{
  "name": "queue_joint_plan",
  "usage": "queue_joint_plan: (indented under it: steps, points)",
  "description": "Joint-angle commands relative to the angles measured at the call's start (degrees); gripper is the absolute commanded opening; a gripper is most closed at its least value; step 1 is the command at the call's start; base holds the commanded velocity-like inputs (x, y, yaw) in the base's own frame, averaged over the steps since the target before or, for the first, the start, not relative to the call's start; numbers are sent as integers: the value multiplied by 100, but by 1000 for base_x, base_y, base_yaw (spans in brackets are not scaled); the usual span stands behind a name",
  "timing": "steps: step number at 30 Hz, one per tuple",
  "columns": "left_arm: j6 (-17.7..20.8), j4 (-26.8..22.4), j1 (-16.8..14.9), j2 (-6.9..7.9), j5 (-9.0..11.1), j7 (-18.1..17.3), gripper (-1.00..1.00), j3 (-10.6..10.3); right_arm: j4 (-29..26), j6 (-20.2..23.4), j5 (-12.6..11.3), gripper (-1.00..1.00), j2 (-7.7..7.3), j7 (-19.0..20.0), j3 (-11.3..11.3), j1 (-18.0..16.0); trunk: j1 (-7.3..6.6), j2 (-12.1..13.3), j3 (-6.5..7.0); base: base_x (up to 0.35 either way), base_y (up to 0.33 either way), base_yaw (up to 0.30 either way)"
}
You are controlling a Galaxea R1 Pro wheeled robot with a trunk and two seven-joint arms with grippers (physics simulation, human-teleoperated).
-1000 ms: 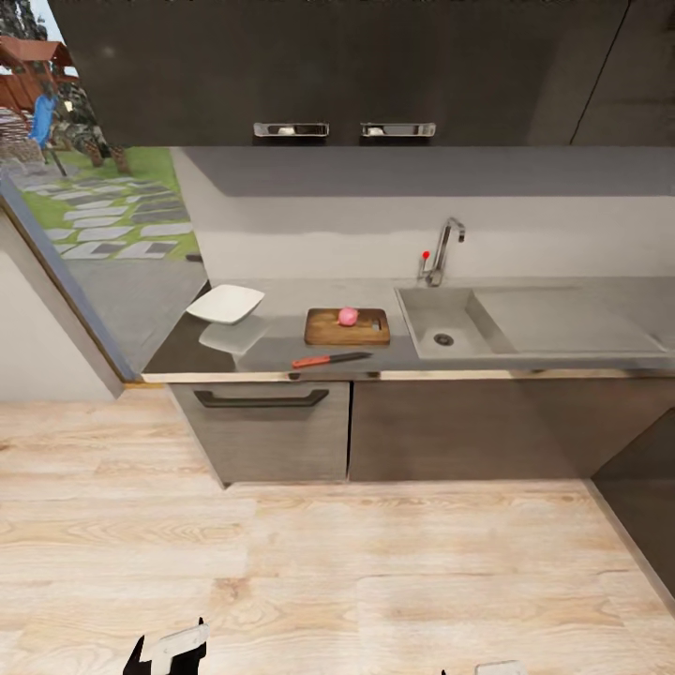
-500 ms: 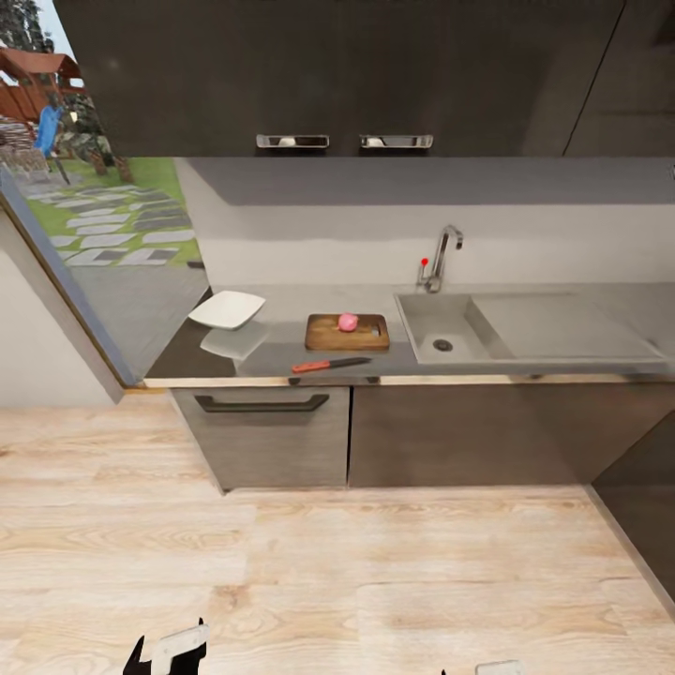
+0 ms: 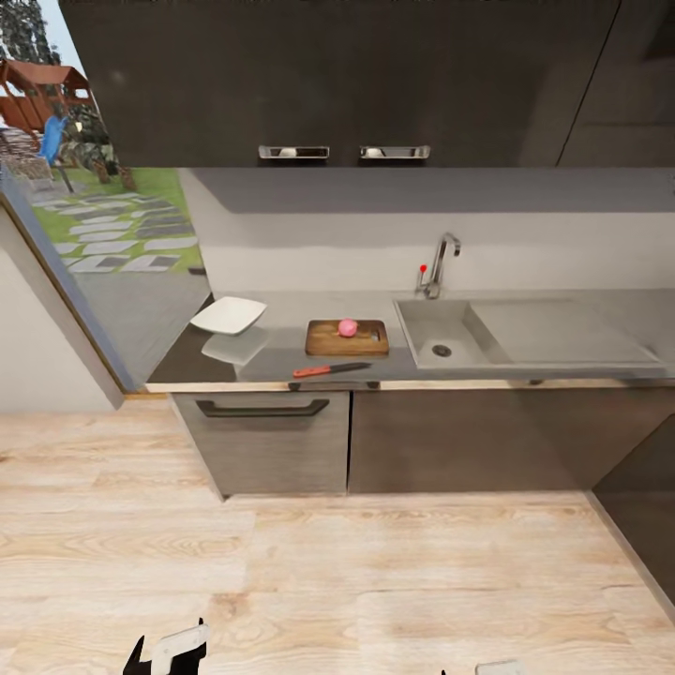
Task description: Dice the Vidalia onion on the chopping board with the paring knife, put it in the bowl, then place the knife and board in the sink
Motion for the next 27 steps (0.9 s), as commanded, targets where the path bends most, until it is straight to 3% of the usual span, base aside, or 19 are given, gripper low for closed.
queue_joint_plan:
  steps: [1, 27]
  points:
    - [-22, 19, -9, -3, 17, 26, 100, -47, 3, -15, -24, 100, -6, -34, 48, -5, 3, -10, -2, 0, 0, 0]
    - [-22, 19, -5, -7, 17, 27, 100, -47, 21, -15, -24, 100, -4, -35, 51, -5, 3, -10, 212, 0, 0, 0]
